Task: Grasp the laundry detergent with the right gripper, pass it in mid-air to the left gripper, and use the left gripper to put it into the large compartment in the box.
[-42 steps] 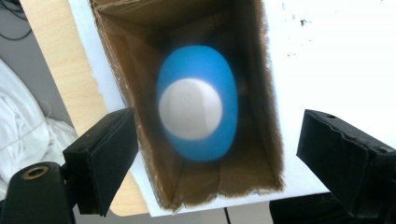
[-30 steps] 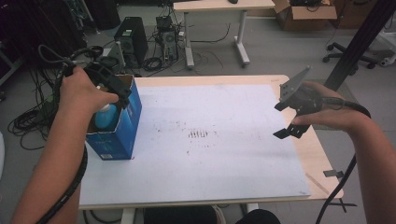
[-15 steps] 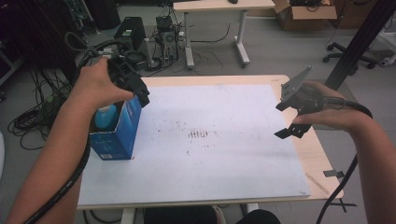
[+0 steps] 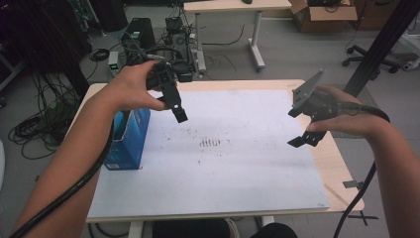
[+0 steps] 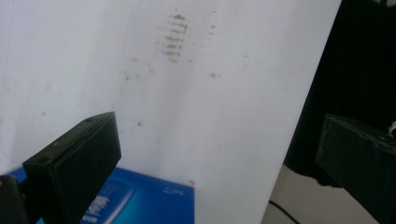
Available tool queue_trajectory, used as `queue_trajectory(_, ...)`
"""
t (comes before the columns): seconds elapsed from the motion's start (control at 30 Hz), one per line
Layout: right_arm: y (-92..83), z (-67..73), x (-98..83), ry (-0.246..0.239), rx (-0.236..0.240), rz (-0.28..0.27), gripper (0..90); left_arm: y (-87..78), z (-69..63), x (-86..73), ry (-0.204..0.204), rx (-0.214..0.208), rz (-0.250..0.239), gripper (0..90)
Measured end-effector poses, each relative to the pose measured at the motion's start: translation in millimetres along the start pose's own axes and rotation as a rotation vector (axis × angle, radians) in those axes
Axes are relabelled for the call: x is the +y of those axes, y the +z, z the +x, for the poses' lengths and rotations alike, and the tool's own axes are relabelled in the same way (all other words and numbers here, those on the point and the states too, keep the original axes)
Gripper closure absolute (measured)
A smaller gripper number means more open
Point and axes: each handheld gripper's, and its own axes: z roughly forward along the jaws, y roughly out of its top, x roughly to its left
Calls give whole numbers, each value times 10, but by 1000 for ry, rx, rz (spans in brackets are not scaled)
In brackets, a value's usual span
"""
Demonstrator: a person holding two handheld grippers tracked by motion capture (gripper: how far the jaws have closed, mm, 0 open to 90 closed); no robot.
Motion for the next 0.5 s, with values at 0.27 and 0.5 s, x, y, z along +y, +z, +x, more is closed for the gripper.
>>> queue_trajectory(0.27, 70, 35, 112, -37, 12, 32, 30, 177, -85, 74, 130, -57, 55, 2)
queue_trajectory(0.5, 133, 13, 167, -27, 14, 80, 30, 301, -138, 45, 171, -28, 140, 2)
